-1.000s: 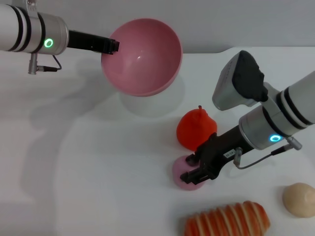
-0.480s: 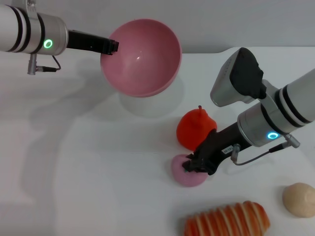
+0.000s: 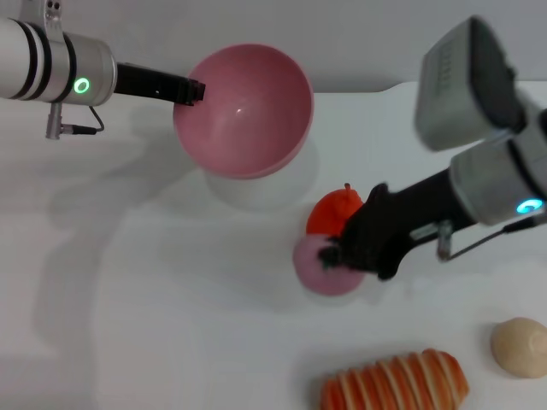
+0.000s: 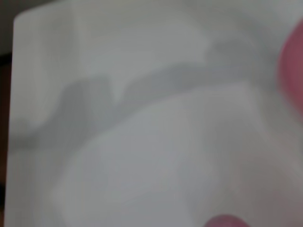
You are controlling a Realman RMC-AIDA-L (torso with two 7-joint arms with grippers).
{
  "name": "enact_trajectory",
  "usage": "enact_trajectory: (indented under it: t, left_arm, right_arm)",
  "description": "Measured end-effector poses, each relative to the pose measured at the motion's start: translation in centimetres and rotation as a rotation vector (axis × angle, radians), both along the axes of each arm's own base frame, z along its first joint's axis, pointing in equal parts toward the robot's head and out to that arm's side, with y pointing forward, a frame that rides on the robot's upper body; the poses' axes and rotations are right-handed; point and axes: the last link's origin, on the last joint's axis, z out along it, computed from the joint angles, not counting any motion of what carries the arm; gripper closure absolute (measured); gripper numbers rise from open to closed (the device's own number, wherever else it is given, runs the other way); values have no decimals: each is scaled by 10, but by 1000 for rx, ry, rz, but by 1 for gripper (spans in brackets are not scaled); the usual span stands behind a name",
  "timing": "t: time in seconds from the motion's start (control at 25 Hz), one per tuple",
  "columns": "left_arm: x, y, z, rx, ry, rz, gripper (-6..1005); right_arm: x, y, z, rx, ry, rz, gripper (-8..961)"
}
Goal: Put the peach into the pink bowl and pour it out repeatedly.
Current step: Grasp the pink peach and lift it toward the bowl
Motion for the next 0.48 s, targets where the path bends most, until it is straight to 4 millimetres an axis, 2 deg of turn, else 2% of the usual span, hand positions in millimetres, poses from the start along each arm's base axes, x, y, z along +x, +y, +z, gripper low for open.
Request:
enact_trajectory:
  t: [0.28, 0.48]
  left_arm:
    - [-1, -7, -7, -46, 1, 6, 953]
    - [3, -13, -15, -92, -2, -4, 953]
  right_arm:
    - [-42, 6, 54, 163, 104, 94, 909]
    - [-62, 14, 70, 219, 179, 138, 910]
